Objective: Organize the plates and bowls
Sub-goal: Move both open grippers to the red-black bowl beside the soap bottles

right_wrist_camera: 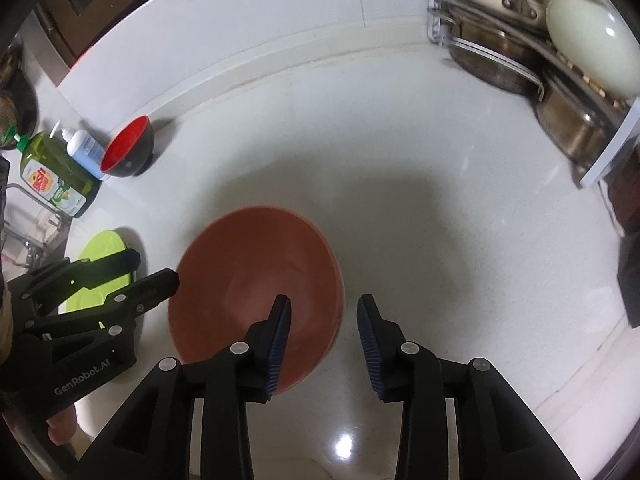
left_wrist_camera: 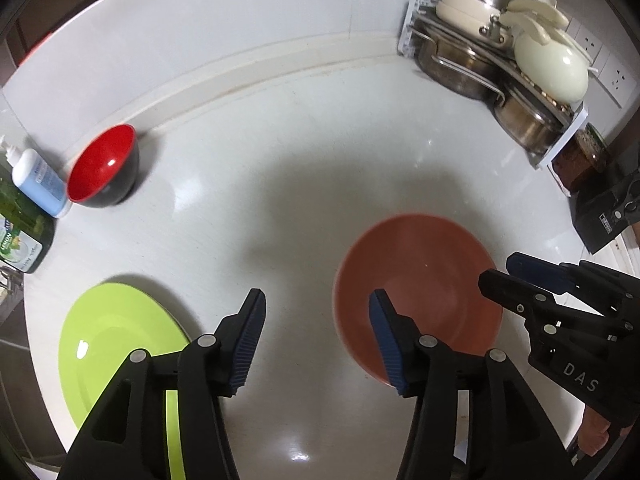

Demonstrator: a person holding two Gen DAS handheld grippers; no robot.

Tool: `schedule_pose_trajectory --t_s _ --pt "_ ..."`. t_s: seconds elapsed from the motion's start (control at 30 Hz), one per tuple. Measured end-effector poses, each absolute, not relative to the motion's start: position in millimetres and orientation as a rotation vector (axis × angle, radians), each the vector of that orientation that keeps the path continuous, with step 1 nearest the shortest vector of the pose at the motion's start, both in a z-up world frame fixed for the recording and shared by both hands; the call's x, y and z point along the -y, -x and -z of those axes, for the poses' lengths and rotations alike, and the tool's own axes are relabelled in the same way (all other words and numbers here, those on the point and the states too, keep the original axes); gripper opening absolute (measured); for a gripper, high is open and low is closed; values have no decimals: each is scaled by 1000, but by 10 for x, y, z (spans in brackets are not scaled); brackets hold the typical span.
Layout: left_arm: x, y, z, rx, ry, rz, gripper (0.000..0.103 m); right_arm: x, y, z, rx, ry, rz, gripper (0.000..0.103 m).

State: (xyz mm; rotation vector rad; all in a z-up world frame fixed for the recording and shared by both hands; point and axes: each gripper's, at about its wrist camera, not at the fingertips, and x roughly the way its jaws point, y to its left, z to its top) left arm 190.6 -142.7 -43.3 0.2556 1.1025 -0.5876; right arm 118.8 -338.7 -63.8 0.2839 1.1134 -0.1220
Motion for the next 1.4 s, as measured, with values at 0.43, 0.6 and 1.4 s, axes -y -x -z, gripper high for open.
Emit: schedule_pose_trajectory --t_s 0.43,0.6,1.4 --pt "857 -2199 168 -1004 -206 501 66 3080 -1373 323 -1016 -269 78 49" --pt "606 -2347 107 -973 -192 452 77 2849 -1545 241 -993 -244 49 54" --pt "-503 -3275 -43 -885 -139 265 89 1972 -2707 -172 -868 -154 -92 61"
